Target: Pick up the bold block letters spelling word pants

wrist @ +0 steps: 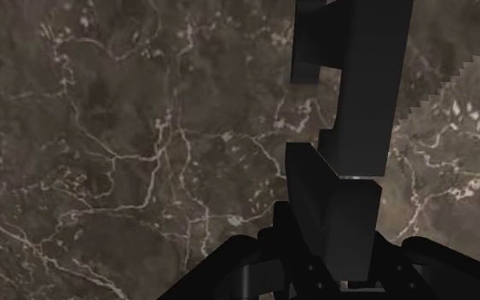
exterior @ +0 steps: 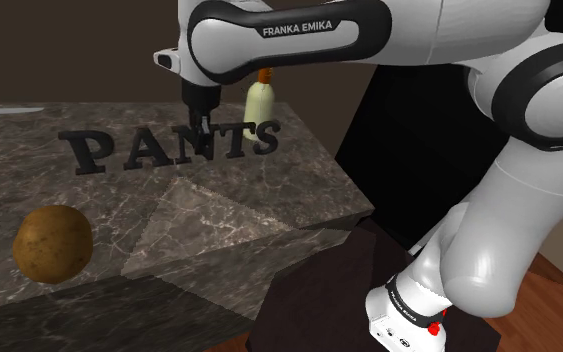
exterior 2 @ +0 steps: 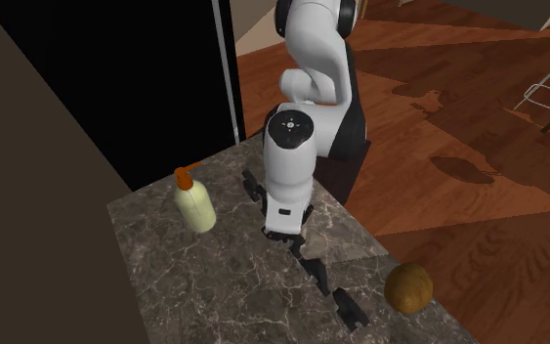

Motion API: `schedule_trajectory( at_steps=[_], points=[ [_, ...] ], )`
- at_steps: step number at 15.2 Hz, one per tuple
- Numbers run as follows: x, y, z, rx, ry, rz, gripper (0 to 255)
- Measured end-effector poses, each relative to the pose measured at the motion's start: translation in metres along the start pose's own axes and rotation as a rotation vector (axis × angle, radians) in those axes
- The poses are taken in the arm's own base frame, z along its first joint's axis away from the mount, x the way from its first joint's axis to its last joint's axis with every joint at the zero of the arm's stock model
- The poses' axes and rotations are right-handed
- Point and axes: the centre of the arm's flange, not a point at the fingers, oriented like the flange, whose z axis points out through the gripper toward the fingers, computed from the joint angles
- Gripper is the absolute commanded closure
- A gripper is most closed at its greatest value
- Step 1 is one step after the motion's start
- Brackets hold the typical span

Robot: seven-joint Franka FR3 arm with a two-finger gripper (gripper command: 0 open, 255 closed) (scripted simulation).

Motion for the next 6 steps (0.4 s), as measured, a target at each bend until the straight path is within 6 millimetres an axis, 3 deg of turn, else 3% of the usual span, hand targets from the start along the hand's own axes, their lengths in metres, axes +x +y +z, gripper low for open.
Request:
schedule_trajectory(
  at_steps=[6],
  points=[
    [0.002,0.001,-0.03,0.0,0.0,0.0,255]
  ],
)
